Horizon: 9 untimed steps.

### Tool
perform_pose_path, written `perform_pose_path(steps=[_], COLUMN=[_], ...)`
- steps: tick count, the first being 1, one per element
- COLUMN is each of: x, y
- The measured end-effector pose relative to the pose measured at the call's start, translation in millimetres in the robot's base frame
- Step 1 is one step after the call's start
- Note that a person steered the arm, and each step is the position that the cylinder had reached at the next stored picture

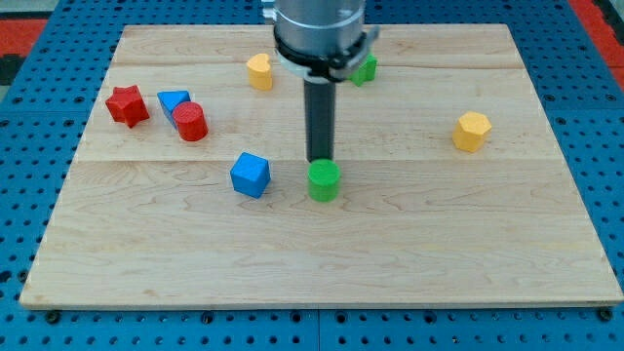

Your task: Make a diagonal line with the triangle and red blocks

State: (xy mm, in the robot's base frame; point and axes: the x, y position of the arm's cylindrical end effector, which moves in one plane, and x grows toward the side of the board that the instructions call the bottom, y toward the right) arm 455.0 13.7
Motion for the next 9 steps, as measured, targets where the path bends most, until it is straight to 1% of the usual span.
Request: perform_pose_path(steps=[1, 2, 3, 4, 5, 6, 7, 8, 9], x=[-27.2, -87.9, -150.2, -140.2, -130.4, -106.6, -67.4, -41.2, -40.5], y=[-28.0, -86.6, -158.1, -205.2, -186.6, -157.7, -151.8, -152.4, -177.6])
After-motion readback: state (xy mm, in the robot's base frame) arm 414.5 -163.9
